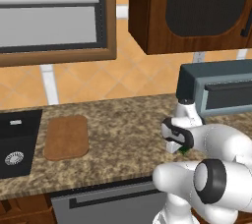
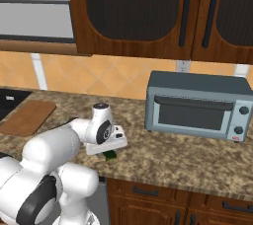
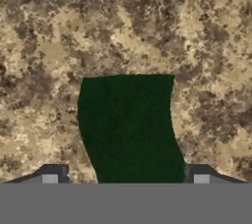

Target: Pick up the sponge from the counter and clean the cutting board by briefly scrubbing or pressing down on the cutting board. Once finished, release the sponge.

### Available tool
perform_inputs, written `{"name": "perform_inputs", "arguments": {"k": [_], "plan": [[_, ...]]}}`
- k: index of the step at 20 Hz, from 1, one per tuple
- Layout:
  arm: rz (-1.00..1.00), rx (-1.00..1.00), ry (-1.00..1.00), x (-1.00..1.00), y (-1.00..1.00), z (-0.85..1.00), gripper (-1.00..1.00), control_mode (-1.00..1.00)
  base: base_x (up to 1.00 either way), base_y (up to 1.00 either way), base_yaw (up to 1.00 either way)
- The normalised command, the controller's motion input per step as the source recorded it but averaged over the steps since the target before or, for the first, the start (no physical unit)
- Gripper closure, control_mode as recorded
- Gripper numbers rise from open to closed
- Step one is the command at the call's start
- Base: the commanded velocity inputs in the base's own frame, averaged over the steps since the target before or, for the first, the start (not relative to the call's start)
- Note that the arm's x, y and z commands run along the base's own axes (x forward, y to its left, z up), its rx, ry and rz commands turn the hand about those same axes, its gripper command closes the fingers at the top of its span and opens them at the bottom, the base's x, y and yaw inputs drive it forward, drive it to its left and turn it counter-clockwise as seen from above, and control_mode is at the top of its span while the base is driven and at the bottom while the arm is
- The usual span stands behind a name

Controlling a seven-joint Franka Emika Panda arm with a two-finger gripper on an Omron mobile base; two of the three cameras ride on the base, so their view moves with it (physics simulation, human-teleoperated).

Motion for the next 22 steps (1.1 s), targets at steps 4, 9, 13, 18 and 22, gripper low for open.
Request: {"name": "perform_inputs", "arguments": {"k": [4, 9, 13, 18, 22], "plan": [[0.0, 0.0, 0.0, -0.25, 0.15, -0.42, 1.0, -1.0, 0.0, 0.0, 0.0], [0.07, 0.0, 0.0, -0.04, 0.03, -0.94, 1.0, -1.0, 0.0, 0.0, 0.0], [0.15, -0.02, 0.03, -0.01, 0.13, -1.0, 1.0, -1.0, 0.0, 0.0, 0.0], [0.04, -0.05, 0.0, -0.12, 0.22, -0.6, 1.0, -1.0, 0.0, 0.0, 0.0], [0.0, 0.0, -0.29, -0.59, 0.0, 0.54, 1.0, -1.0, 0.0, 0.0, 0.0]]}}
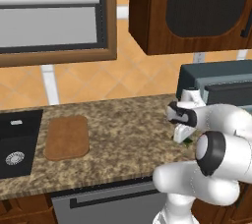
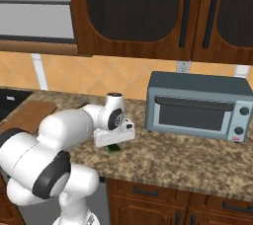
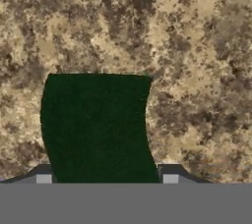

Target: Pick up the sponge from the counter and clean the cutting board by briefly scrubbing or pressing down on the cutting board. Once finished, release the sponge.

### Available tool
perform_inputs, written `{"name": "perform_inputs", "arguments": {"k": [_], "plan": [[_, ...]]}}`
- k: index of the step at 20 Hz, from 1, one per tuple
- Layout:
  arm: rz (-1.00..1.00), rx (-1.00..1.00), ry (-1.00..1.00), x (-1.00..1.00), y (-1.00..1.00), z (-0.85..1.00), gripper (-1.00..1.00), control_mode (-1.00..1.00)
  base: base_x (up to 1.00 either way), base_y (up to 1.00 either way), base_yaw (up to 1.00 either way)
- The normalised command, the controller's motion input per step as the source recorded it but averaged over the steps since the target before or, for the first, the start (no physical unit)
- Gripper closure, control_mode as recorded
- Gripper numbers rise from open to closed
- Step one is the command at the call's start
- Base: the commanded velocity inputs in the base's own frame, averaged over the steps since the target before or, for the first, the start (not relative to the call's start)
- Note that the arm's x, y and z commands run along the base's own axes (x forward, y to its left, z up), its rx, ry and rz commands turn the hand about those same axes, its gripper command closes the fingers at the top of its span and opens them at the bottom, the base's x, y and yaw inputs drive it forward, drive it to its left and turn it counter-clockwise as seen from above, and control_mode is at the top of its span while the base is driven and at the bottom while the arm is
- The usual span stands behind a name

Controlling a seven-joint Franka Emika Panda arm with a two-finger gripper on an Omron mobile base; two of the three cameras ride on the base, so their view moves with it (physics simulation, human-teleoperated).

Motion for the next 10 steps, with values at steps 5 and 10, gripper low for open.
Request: {"name": "perform_inputs", "arguments": {"k": [5, 10], "plan": [[0.0, 0.0, -0.29, -0.36, 0.32, 0.6, 1.0, -1.0, 0.0, 0.0, 0.0], [0.0, 0.0, -0.23, -0.18, 0.94, 0.35, 1.0, -1.0, 0.0, 0.0, 0.0]]}}
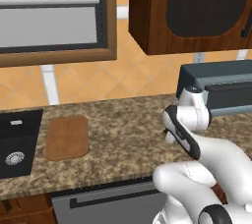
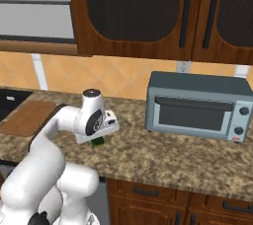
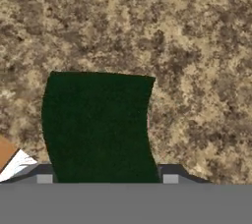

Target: Pick up the sponge from the counter and clean the cutting board by briefly scrubbing or pressing down on the cutting board. Once finished, release the sponge.

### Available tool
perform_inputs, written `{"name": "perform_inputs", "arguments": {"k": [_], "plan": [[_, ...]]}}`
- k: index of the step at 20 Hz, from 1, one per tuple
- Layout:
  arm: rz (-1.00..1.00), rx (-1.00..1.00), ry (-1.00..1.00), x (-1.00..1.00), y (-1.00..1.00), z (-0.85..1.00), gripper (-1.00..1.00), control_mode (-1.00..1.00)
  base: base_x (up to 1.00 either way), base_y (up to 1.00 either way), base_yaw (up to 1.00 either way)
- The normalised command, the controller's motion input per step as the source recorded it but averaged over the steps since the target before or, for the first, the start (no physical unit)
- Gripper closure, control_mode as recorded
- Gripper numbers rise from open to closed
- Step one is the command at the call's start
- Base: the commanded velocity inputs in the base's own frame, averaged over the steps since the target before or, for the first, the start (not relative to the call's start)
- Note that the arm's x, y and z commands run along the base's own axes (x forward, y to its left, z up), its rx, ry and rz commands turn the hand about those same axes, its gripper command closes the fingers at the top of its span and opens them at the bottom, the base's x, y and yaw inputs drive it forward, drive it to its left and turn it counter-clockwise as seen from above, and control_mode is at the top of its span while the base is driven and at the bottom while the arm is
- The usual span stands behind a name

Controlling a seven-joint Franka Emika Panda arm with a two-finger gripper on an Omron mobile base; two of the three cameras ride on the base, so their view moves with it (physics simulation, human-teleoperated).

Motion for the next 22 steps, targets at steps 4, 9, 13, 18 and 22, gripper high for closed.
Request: {"name": "perform_inputs", "arguments": {"k": [4, 9, 13, 18, 22], "plan": [[0.0, 0.0, 0.01, 0.01, 1.0, 0.48, 1.0, -1.0, 0.0, 0.0, 0.0], [0.0, -0.01, 0.09, 0.03, 1.0, 0.3, 1.0, -1.0, 0.0, 0.0, 0.0], [0.0, -0.01, 0.05, 0.08, 0.96, 0.37, 1.0, -1.0, 0.0, 0.0, 0.0], [0.01, 0.0, 0.09, 0.08, 0.85, 0.34, 1.0, -1.0, 0.0, 0.0, 0.0], [0.01, 0.0, 0.13, 0.18, 0.73, 0.07, 1.0, -1.0, 0.0, 0.0, 0.0]]}}
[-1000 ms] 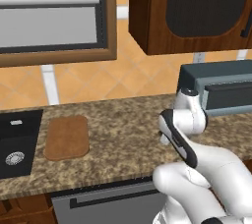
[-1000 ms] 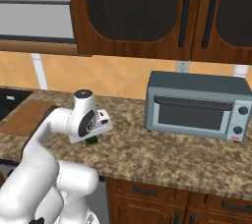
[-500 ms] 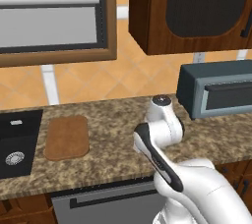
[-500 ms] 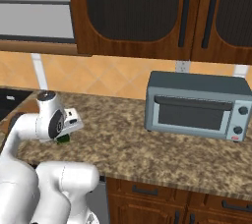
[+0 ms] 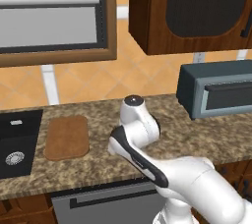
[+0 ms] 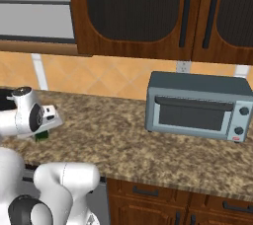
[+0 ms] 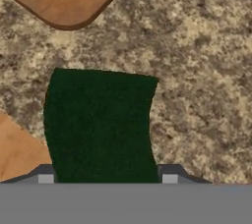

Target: Pick up the sponge from the counter and clean the cutting board by briefly scrubbing or pressing down on the cutting board. Once finished, release the sponge.

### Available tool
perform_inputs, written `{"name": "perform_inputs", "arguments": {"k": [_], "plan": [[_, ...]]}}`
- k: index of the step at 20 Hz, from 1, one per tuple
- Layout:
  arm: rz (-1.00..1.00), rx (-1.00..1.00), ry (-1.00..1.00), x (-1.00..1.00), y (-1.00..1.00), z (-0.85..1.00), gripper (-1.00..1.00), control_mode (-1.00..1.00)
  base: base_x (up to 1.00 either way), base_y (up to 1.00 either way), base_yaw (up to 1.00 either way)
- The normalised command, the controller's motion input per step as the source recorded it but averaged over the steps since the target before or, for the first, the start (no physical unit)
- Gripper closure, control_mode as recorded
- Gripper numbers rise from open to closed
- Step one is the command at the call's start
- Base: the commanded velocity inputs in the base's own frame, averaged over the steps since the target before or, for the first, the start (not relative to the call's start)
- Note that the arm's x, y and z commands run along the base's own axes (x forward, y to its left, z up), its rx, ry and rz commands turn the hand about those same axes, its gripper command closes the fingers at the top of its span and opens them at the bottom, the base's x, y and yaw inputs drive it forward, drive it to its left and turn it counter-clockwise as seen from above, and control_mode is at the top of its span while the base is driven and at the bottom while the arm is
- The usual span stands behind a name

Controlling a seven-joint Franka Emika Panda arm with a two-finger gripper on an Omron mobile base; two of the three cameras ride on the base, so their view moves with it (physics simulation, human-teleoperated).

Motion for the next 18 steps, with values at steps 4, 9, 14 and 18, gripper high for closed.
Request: {"name": "perform_inputs", "arguments": {"k": [4, 9, 14, 18], "plan": [[0.0, 0.05, 0.05, 0.21, 0.39, 0.09, 1.0, -1.0, 0.0, 0.0, 0.0], [0.0, 0.07, 0.0, 0.18, 0.54, 0.01, 1.0, -1.0, 0.0, 0.0, 0.0], [0.0, 0.02, 0.0, 0.2, 0.5, 0.0, 1.0, -1.0, 0.0, 0.0, 0.0], [0.0, 0.0, 0.01, 0.15, 0.57, 0.0, 1.0, -1.0, 0.0, 0.0, 0.0]]}}
